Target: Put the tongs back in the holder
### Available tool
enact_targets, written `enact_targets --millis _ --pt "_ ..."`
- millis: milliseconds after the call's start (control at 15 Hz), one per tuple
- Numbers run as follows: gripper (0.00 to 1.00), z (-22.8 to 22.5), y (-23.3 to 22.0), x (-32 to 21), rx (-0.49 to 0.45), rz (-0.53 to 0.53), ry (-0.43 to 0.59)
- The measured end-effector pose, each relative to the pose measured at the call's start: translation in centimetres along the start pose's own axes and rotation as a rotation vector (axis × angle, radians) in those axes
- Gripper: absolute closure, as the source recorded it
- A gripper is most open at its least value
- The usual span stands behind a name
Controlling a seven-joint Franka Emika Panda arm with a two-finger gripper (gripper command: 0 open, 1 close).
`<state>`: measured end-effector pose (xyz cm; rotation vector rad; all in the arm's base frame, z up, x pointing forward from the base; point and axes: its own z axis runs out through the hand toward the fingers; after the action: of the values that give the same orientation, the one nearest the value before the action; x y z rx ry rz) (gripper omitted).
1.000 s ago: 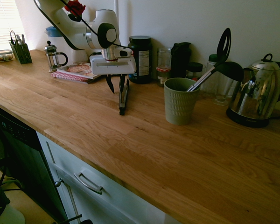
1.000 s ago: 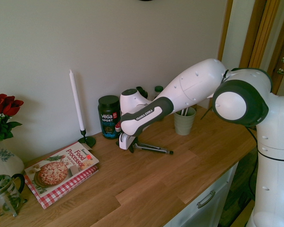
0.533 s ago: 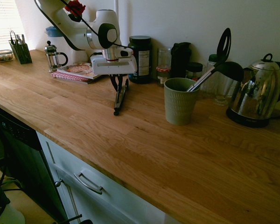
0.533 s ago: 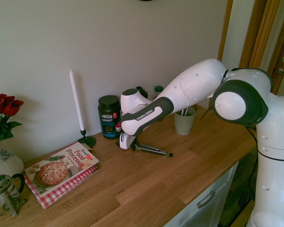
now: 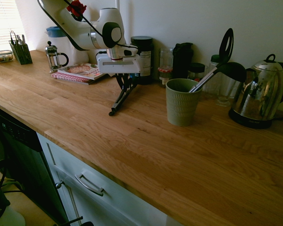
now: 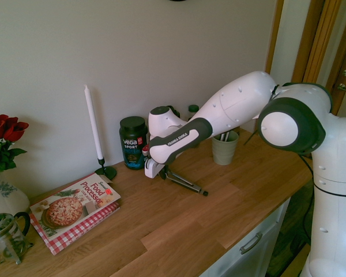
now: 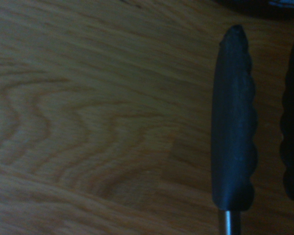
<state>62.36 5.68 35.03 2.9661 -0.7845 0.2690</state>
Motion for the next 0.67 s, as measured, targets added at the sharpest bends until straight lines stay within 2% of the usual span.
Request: enact_targets --millis 133,333,400,533,667 --pt "1.00 -4.8 2.0 2.4 0.009 0.058 0.004" --pt "1.00 -18.5 8.0 3.9 0.039 0.135 0.051" --pt "1.00 -21.5 9.4 3.7 0.054 0.154 0.077" --pt "1.00 -24.9 10.8 3.7 0.081 0.214 0.125" --pt "1.00 -27.5 12.2 5.1 0.112 0.319 0.181"
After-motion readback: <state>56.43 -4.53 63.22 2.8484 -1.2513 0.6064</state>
